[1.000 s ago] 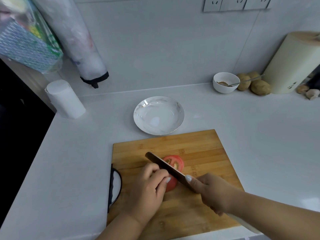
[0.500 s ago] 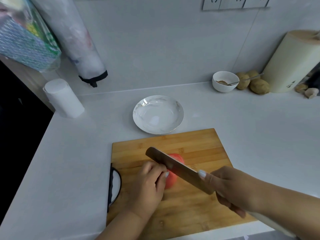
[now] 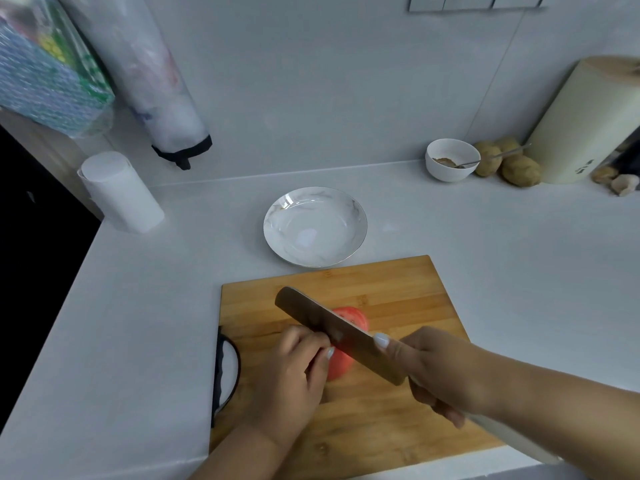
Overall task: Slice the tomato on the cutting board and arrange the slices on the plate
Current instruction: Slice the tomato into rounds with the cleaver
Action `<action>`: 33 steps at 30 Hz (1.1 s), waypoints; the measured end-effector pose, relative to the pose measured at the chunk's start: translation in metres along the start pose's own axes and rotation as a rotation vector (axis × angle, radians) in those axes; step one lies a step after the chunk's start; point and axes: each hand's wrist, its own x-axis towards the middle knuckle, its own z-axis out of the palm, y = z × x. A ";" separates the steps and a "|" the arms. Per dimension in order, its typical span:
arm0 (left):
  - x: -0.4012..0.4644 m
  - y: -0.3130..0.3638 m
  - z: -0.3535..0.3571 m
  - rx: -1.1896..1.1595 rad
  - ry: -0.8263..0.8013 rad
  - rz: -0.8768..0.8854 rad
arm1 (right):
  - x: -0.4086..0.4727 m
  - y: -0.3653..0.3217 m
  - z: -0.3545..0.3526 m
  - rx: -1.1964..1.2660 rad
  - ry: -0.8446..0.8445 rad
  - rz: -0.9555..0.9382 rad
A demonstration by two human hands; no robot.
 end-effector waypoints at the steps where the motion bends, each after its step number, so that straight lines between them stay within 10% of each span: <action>1: 0.000 0.000 0.000 -0.006 -0.001 0.005 | 0.003 -0.002 0.002 -0.005 0.004 -0.011; 33: 0.001 0.000 0.006 0.037 0.075 0.034 | 0.050 0.005 0.027 -0.232 0.105 -0.099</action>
